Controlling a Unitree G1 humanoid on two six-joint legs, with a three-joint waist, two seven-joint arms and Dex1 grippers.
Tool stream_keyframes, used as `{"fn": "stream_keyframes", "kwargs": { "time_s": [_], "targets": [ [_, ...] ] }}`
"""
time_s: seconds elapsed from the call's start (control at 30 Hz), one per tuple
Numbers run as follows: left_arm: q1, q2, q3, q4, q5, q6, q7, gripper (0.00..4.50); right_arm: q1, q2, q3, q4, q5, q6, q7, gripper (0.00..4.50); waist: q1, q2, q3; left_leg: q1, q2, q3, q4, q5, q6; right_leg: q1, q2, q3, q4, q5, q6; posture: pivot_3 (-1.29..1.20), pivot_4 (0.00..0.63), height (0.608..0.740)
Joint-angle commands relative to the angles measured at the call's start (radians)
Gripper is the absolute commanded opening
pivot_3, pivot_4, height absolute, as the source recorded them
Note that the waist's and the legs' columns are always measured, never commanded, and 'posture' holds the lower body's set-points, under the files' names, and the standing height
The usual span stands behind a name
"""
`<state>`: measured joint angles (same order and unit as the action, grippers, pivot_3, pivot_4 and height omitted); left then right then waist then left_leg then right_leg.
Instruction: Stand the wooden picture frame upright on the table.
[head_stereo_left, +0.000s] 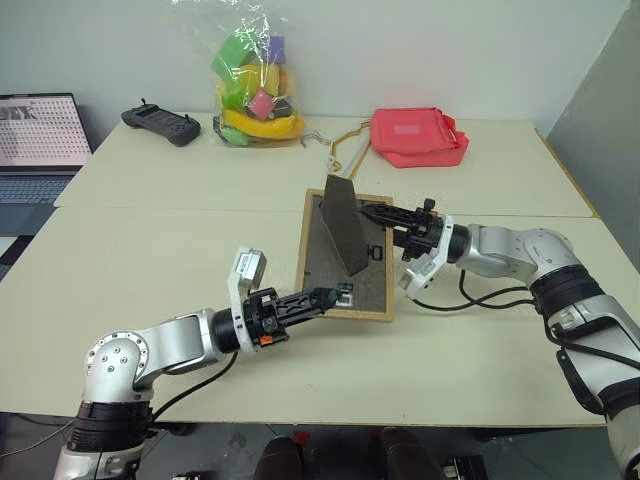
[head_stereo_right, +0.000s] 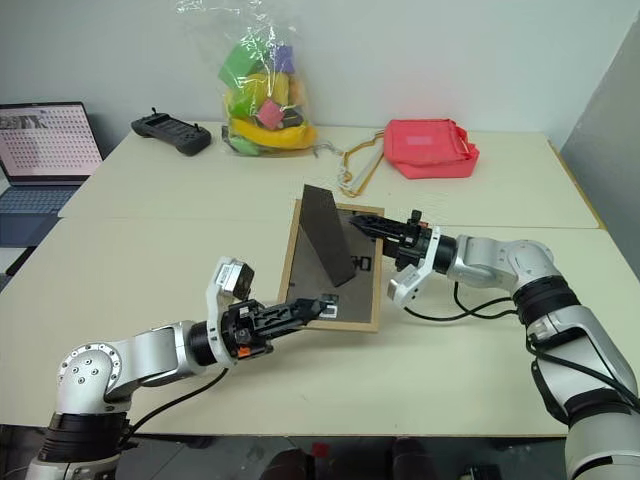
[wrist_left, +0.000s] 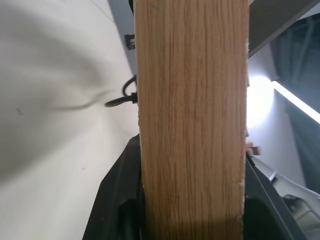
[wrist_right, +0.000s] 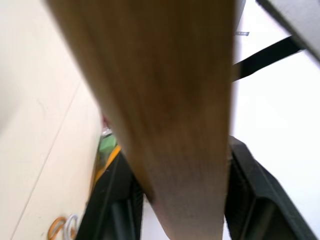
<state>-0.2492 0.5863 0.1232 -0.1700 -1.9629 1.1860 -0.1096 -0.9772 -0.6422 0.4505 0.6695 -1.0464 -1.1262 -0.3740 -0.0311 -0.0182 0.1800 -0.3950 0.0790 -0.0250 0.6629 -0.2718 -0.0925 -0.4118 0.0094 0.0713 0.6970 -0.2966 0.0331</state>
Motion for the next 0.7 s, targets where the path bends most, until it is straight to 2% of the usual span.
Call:
{"fn": "stream_keyframes", "kwargs": {
  "time_s": [0.03, 0.07, 0.17, 0.2, 0.37, 0.47, 0.5, 0.53, 0.6, 0.63, 0.7],
  "targets": [
    [-0.02, 0.006, 0.013, -0.024, -0.009, -0.015, -0.019, 1.65, -0.033, -0.011, -0.008, -0.025, 0.033, -0.022, -0.015, 1.45, 0.0, 0.0, 0.0, 0.0, 0.0, 0.0, 0.0, 0.0, 0.0, 0.0, 0.0, 0.0, 0.0, 0.0, 0.0, 0.0, 0.15, 0.74],
    [-0.02, -0.001, 0.029, -0.014, -0.009, -0.026, -0.016, 2.0, -0.037, -0.011, -0.008, -0.017, 0.044, -0.029, -0.007, 1.45, 0.0, 0.0, 0.0, 0.0, 0.0, 0.0, 0.0, 0.0, 0.0, 0.0, 0.0, 0.0, 0.0, 0.0, 0.0, 0.0, 0.15, 0.74],
    [-0.025, -0.005, 0.089, 0.042, -0.009, -0.06, 0.016, 2.46, -0.05, -0.013, -0.003, 0.006, 0.059, -0.038, 0.017, 1.31, 0.0, 0.0, 0.0, 0.0, 0.0, 0.0, 0.0, 0.0, 0.0, 0.0, 0.0, 0.0, 0.0, 0.0, 0.0, 0.0, 0.15, 0.74],
    [-0.028, 0.006, 0.106, 0.062, -0.009, -0.068, 0.028, 2.78, -0.053, -0.013, -0.004, 0.017, 0.072, -0.046, 0.027, 1.3, 0.0, 0.0, 0.0, 0.0, 0.0, 0.0, 0.0, 0.0, 0.0, 0.0, 0.0, 0.0, 0.0, 0.0, 0.0, 0.0, 0.15, 0.74],
    [-0.036, 0.103, 0.227, 0.11, -0.006, -0.14, 0.084, 3.73, -0.072, -0.014, -0.003, 0.1, 0.187, -0.085, 0.16, 1.3, -0.002, 0.0, 0.0, 0.001, 0.0, 0.0, 0.0, 0.0, 0.0, 0.0, 0.0, 0.0, 0.0, 0.0, 0.0, 0.0, 0.15, 0.74],
    [-0.013, 0.146, 0.254, 0.004, 0.147, -0.185, 0.073, 4.42, -0.064, 0.029, -0.009, 0.215, 0.441, -0.066, 0.398, 1.3, -0.003, 0.0, 0.0, 0.0, 0.0, 0.0, 0.0, 0.0, 0.0, 0.0, 0.0, 0.0, -0.001, 0.0, 0.0, 0.0, 0.15, 0.74],
    [-0.005, 0.152, 0.255, -0.022, 0.177, -0.193, 0.071, 4.5, -0.06, 0.042, -0.01, 0.236, 0.519, -0.055, 0.474, 1.3, -0.005, 0.0, 0.0, 0.0, 0.0, 0.0, 0.0, 0.0, 0.0, 0.001, 0.0, 0.0, -0.001, 0.0, 0.0, 0.0, 0.15, 0.74],
    [0.019, 0.173, 0.242, -0.117, 0.292, -0.219, 0.063, 4.5, -0.009, 0.093, -0.043, 0.177, 0.774, 0.141, 0.749, 1.3, -0.006, 0.0, 0.0, 0.001, 0.0, 0.0, 0.0, 0.0, 0.0, 0.002, -0.001, 0.0, -0.001, 0.0, 0.0, 0.0, 0.15, 0.74],
    [0.064, 0.215, 0.211, -0.28, 0.489, -0.262, 0.032, 4.5, 0.06, 0.164, -0.103, 0.066, 1.127, 0.497, 1.141, 1.3, -0.009, -0.002, -0.001, 0.002, 0.002, 0.0, 0.0, 0.0, 0.0, 0.004, -0.001, 0.0, -0.002, 0.0, 0.0, 0.0, 0.15, 0.74],
    [0.087, 0.23, 0.186, -0.366, 0.585, -0.29, 0.02, 4.5, 0.082, 0.189, -0.131, 0.012, 1.25, 0.684, 1.282, 1.29, -0.009, -0.002, 0.0, 0.002, 0.003, -0.001, 0.0, 0.0, 0.0, 0.005, -0.002, 0.0, -0.002, 0.0, 0.0, 0.0, 0.15, 0.74],
    [0.125, 0.22, 0.147, -0.471, 0.727, -0.353, 0.012, 4.5, 0.087, 0.219, -0.185, -0.06, 1.401, 1.017, 1.4, 1.29, -0.005, 0.0, 0.0, 0.002, 0.003, -0.002, -0.001, 0.0, 0.0, 0.005, -0.002, -0.001, -0.001, 0.0, 0.0, 0.0, 0.15, 0.74]
  ]
}}
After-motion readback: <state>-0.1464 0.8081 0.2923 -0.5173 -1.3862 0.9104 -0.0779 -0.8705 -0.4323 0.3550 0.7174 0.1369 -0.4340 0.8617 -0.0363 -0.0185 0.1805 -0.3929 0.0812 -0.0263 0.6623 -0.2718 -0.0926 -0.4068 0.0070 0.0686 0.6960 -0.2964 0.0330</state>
